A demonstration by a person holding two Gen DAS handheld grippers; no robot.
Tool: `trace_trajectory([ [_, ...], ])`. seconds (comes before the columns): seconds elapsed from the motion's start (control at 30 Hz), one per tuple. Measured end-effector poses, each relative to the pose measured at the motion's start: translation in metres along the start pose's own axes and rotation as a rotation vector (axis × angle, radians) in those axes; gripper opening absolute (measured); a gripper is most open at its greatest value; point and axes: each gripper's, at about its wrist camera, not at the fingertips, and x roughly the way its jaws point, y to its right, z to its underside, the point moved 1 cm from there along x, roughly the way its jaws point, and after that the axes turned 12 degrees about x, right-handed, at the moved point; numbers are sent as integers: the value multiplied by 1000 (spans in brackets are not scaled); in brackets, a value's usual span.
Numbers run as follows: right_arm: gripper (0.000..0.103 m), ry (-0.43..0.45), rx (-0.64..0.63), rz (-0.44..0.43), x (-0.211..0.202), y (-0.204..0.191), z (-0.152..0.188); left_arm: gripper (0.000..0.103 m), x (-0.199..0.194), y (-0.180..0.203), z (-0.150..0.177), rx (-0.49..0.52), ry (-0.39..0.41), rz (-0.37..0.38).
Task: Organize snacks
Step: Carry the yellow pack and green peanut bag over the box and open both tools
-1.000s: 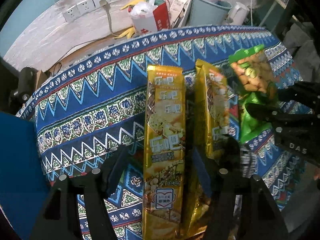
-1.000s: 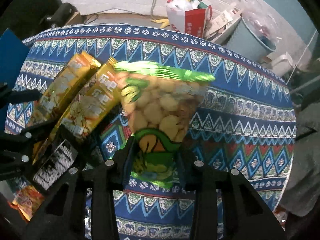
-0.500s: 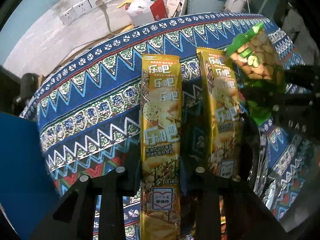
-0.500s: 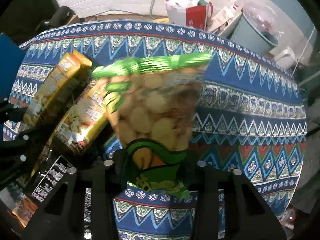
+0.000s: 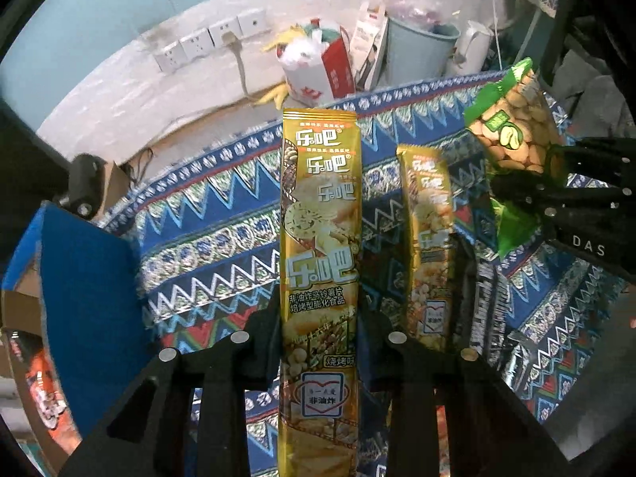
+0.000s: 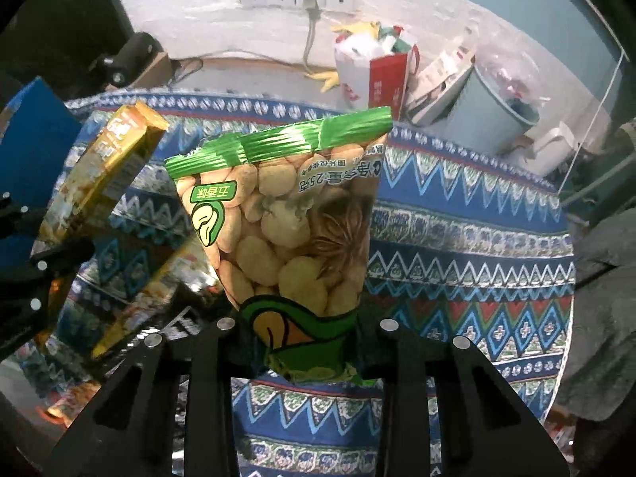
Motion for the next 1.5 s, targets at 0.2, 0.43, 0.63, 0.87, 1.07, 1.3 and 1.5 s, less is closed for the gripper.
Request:
trace_trajectory([
  [0.2,31,55,-15,-28,-29,-11,0,31,-28,2,4,1,49,-27],
  [0.43,31,109,-41,-61,-62,-27,5,31,-55,-3,12,-18,87,-44],
  [0.63,31,154,-65,-92,-88,-41,8,31,-79,-9,22,-40,124,-56],
  [0.87,31,198,-95,-134,-115,-60,14,31,-103,-17,36,-68,153,-59],
  [1.07,31,211,-109,-160,-124,-75,15,31,-122,-31,52,-107,184,-61],
  [1.3,31,210,-134,-189,-126,-98,13,31,-139,-56,69,-161,213,-93],
  [1.5,31,207,-150,-228,-130,-124,9,31,-149,-85,89,-220,227,-131],
])
